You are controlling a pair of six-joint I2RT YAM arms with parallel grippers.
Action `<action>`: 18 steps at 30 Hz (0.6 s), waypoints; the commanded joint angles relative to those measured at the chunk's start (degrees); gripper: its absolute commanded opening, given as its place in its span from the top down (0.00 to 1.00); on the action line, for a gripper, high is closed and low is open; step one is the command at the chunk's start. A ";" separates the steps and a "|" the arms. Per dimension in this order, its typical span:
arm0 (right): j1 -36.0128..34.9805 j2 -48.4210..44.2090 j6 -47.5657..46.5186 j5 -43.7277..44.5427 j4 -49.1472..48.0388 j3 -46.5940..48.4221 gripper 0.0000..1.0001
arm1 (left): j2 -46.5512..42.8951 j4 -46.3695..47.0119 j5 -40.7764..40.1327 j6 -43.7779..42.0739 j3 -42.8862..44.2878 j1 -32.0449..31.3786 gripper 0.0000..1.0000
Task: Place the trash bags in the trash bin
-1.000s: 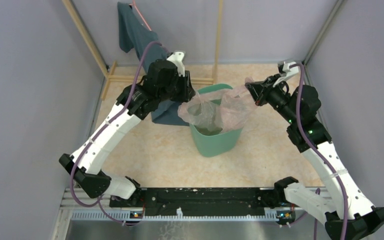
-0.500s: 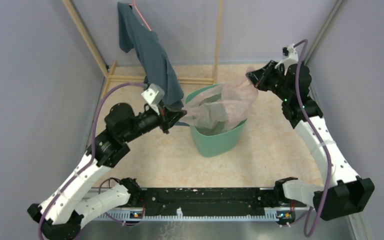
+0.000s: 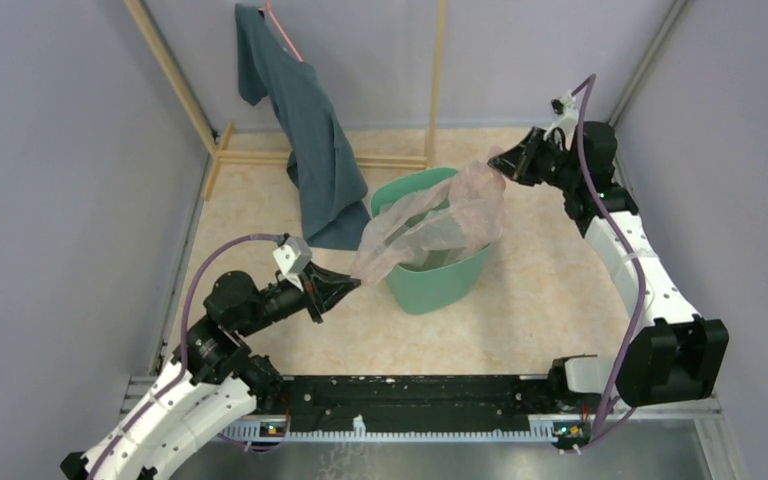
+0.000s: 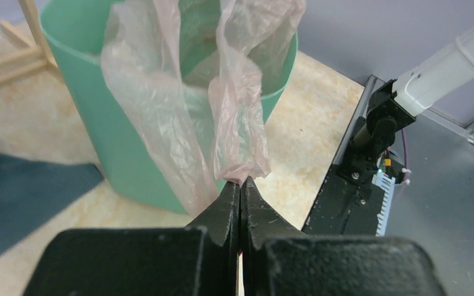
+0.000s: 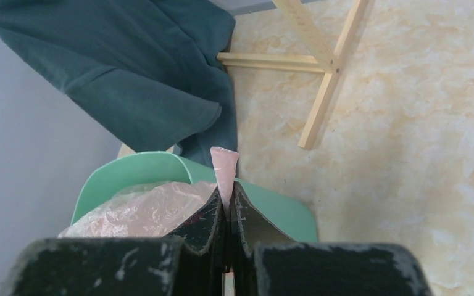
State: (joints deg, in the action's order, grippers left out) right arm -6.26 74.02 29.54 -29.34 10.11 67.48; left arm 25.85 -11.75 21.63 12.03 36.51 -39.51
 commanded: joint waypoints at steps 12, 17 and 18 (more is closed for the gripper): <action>-4.41 2.67 -16.18 14.32 22.80 13.48 0.58 | 5.37 8.63 0.77 18.69 -11.90 0.04 1.00; -9.45 -2.80 -15.96 33.31 34.39 18.95 0.27 | 11.68 11.05 4.50 19.15 -12.36 0.00 1.00; -9.99 -4.08 -14.62 34.36 35.97 19.48 0.26 | 12.35 12.79 5.48 19.51 -12.54 0.02 1.00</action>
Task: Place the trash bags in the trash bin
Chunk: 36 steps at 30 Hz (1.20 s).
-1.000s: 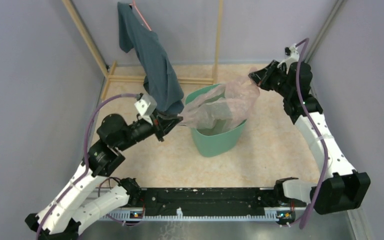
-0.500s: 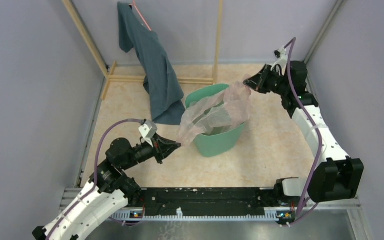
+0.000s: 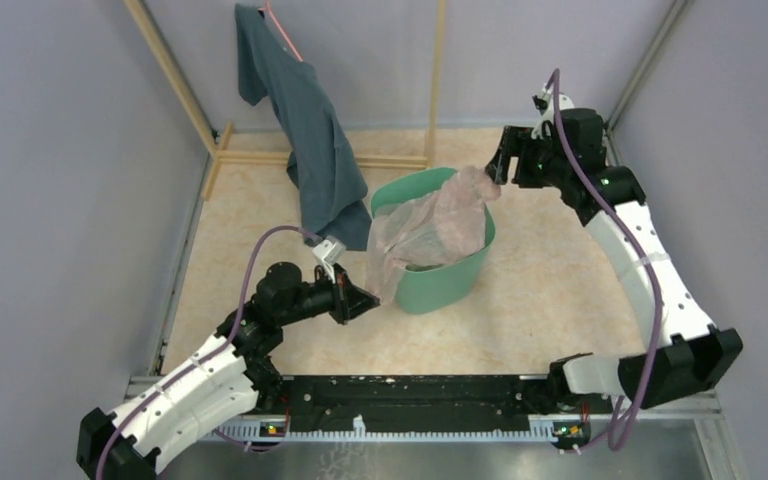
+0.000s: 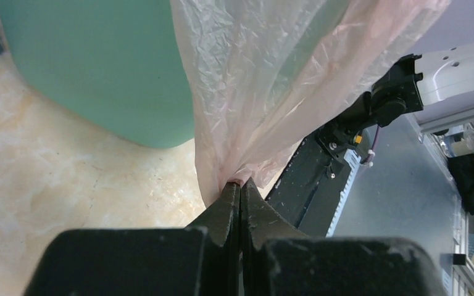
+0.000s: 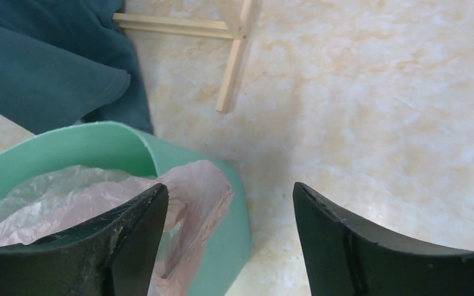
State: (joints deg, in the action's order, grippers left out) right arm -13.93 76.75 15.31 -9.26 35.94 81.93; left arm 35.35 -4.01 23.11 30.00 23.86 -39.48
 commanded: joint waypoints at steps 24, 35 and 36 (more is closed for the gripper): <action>-20.65 -21.22 20.74 0.97 -0.62 -9.11 0.37 | -0.22 9.20 5.46 9.31 -1.97 0.01 1.00; -20.72 -21.53 11.22 22.17 -6.68 -12.37 1.00 | -0.99 0.93 2.08 9.54 -0.17 -0.03 0.95; -20.75 -22.07 10.06 22.89 -5.87 -12.62 1.00 | -1.23 -0.54 1.78 9.21 0.20 -0.06 0.93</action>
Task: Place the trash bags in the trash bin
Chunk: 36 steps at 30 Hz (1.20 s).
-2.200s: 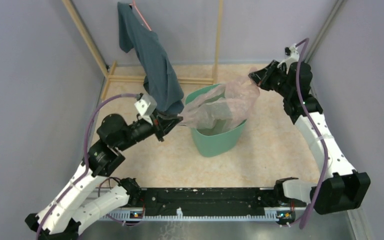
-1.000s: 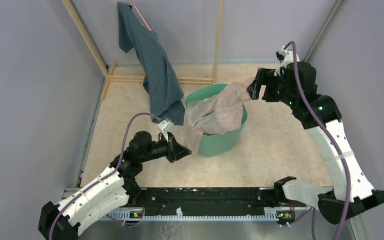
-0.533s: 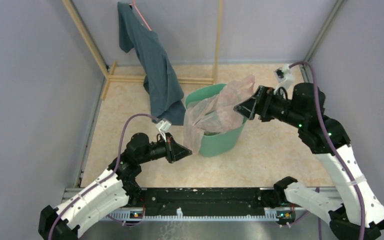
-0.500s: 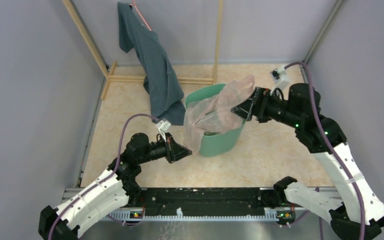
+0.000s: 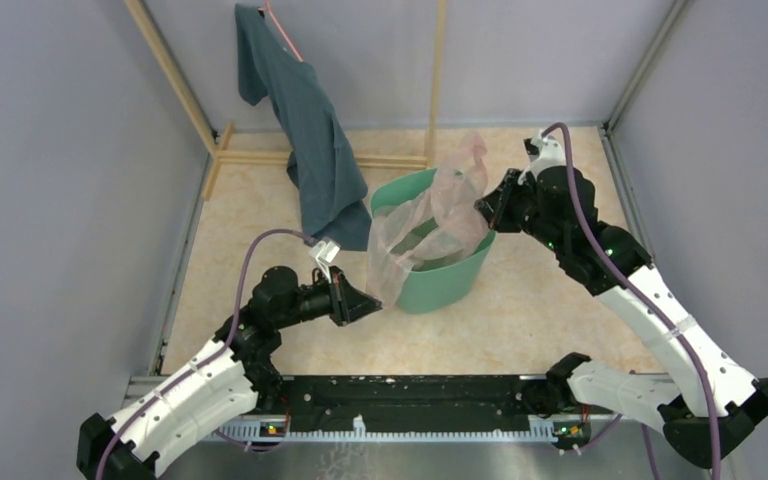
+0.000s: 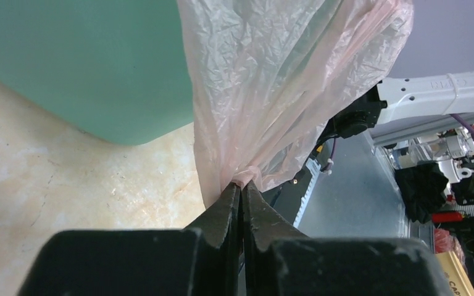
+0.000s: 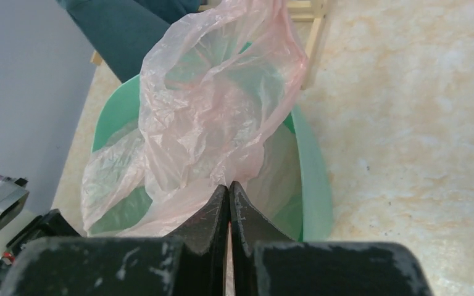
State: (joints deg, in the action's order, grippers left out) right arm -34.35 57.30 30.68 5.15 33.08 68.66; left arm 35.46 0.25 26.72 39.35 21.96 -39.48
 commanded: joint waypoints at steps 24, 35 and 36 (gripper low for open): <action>-0.06 -8.12 -3.24 5.01 8.88 3.84 0.22 | 7.58 -37.14 -30.67 -21.40 46.41 -0.06 0.01; -4.56 -0.53 4.43 -4.44 18.66 13.70 0.12 | 37.18 -25.88 -26.83 -29.12 61.25 -8.03 0.08; -4.66 -1.31 5.34 -4.77 18.00 12.37 0.12 | 39.08 -25.49 -29.58 -30.93 62.02 -9.49 0.09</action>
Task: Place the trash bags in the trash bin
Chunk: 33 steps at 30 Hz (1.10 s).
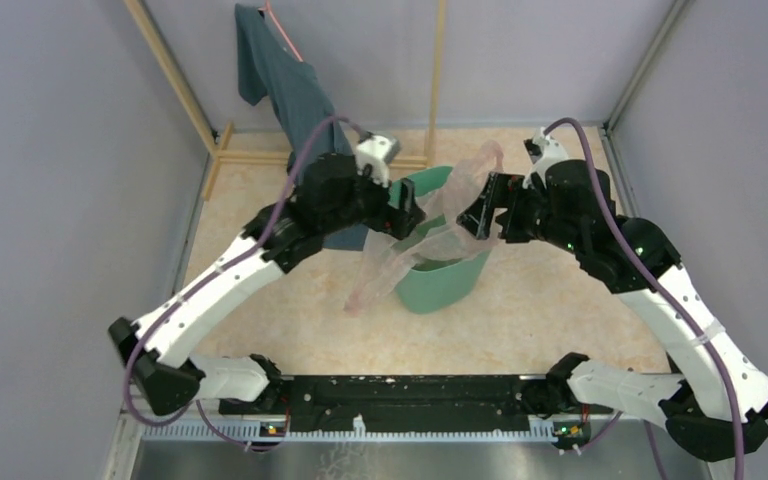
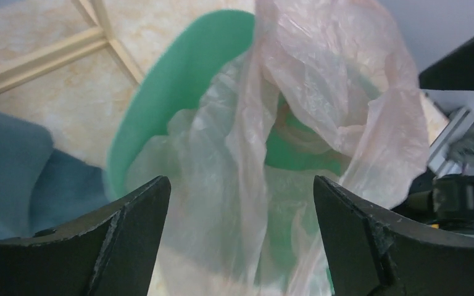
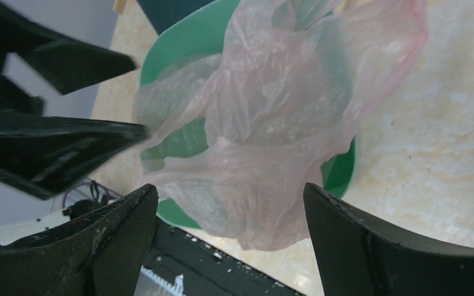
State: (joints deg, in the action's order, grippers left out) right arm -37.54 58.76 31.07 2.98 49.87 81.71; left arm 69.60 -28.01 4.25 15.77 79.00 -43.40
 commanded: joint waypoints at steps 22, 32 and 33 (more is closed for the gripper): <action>-0.04 -11.74 10.49 0.92 -22.18 -25.28 0.41 | 23.58 -5.14 -14.18 -9.84 18.53 -8.85 0.74; 21.78 -7.71 -6.03 -26.75 -29.63 -29.48 0.67 | 30.39 -11.65 -19.74 -13.15 32.99 -5.85 1.00; 22.26 -6.40 -9.08 -26.72 -27.91 -28.00 0.68 | 30.30 -11.65 -20.15 -13.11 33.53 -5.46 1.00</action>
State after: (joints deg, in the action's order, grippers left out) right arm -19.16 48.29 32.47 -13.37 23.40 51.00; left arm 99.79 -38.06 -12.73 4.19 107.77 -50.43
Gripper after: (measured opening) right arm 0.334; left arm 0.006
